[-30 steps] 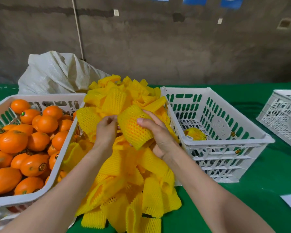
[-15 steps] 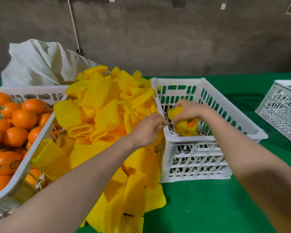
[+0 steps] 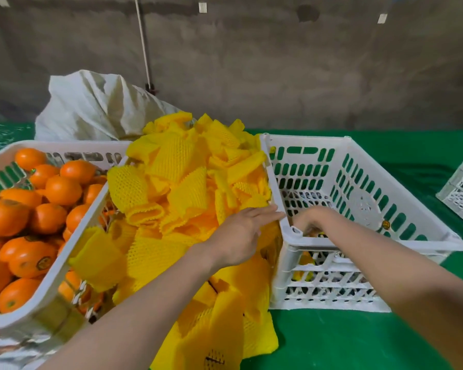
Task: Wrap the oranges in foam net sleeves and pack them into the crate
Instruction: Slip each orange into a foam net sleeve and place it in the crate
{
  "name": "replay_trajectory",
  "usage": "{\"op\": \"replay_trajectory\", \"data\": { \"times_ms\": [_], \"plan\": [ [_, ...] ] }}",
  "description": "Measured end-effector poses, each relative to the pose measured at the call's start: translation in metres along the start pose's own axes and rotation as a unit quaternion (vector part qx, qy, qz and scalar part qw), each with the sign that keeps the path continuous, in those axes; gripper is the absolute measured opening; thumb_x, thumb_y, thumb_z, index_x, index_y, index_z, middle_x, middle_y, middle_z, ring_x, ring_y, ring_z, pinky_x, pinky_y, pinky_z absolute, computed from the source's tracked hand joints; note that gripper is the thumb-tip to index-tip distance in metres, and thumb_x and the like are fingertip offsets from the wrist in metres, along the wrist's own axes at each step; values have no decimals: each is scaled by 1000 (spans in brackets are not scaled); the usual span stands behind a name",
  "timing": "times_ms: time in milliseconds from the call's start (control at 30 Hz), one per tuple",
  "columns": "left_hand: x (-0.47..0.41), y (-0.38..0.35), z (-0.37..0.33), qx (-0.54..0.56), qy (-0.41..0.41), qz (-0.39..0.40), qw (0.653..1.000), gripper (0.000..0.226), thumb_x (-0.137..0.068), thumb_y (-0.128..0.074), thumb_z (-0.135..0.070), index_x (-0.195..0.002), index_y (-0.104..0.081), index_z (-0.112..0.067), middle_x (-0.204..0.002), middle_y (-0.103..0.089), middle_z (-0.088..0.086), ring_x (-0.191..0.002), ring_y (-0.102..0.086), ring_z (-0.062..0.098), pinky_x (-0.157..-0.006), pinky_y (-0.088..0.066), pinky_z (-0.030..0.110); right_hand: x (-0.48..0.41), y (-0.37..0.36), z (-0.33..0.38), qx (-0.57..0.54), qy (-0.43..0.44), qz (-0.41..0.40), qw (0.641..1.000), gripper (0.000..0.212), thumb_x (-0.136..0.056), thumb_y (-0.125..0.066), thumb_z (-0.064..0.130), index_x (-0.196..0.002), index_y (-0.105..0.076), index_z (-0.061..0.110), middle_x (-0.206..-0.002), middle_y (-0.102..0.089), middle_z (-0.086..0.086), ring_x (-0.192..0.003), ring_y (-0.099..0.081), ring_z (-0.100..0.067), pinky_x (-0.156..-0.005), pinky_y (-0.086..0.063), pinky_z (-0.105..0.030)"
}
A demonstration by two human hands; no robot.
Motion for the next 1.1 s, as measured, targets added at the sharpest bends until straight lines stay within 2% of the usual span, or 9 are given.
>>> {"op": "replay_trajectory", "data": {
  "times_ms": [100,167,267,367,633,733,833,933,1100],
  "plan": [
    [15,15,15,20,27,-52,998,53,-98,-47,-9,-145,-35,-30,-153,-32,-9,-140,-26,13,-108,-24,22,-4,13,10,56,48,-63,995,23,-94,-52,13,-116,-52,8,-107,-47,-4,-75,-45,-14,-74,-41,-29],
    [28,29,24,40,42,-107,993,44,-96,-52,-15,-139,-46,-25,-145,-45,-5,-134,-39,15,-102,-29,19,-3,34,14,88,66,-197,974,7,-91,-56,12,-97,-57,8,-96,-55,-7,-78,-52,-18,-74,-44,-32],
    [46,44,34,61,57,-151,985,33,-94,-56,-14,-126,-60,-18,-127,-60,2,-116,-55,18,-85,-33,14,23,66,8,1,39,-426,904,18,-90,-51,13,-107,-56,11,-102,-62,-9,-90,-58,-26,-75,-51,-36],
    [63,55,43,60,75,-169,981,25,-93,-58,-13,-117,-66,-14,-119,-65,3,-110,-59,19,-84,-37,19,47,78,5,-96,75,-555,823,23,-91,-46,8,-111,-56,9,-107,-63,-12,-93,-59,-29,-77,-51,-40],
    [104,87,79,80,156,-208,962,21,-94,-58,-18,-111,-69,-16,-113,-68,3,-104,-61,16,-86,-49,34,122,70,65,-237,277,-669,648,16,-93,-51,8,-106,-58,3,-104,-63,-11,-99,-57,-26,-84,-42,-30],
    [119,98,91,82,177,-217,956,21,-94,-57,-20,-113,-68,-17,-117,-66,2,-104,-60,16,-85,-49,34,123,57,126,-232,337,-602,686,23,-92,-56,19,-109,-58,4,-106,-62,-8,-99,-57,-22,-84,-46,-34],
    [132,109,99,76,185,-226,953,22,-95,-57,-21,-114,-67,-19,-120,-65,1,-105,-60,15,-86,-49,32,94,50,167,-287,296,-488,770,61,-87,-62,38,-132,-40,3,-132,-50,-14,-122,-46,-28,-96,-37,-34],
    [145,115,106,63,199,-233,950,22,-95,-56,-22,-114,-66,-19,-119,-65,0,-105,-60,15,-84,-48,29,63,43,179,-350,221,-415,810,84,-83,-65,45,-140,-27,-3,-143,-39,-20,-133,-37,-31,-102,-31,-32],
    [160,120,114,98,217,-247,939,24,-95,-56,-20,-116,-65,-15,-120,-64,1,-108,-60,16,-86,-47,24,40,32,173,-371,159,-353,844,65,-76,-76,33,-125,-51,-1,-130,-55,-17,-118,-53,-29,-94,-45,-35]
  ]
}}
Point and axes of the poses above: each hand's wrist, its own x-axis away from the middle knuckle, its own y-axis out of the back of the hand, z = x × y, the point moved 7 cm from there along -x, towards the middle knuckle
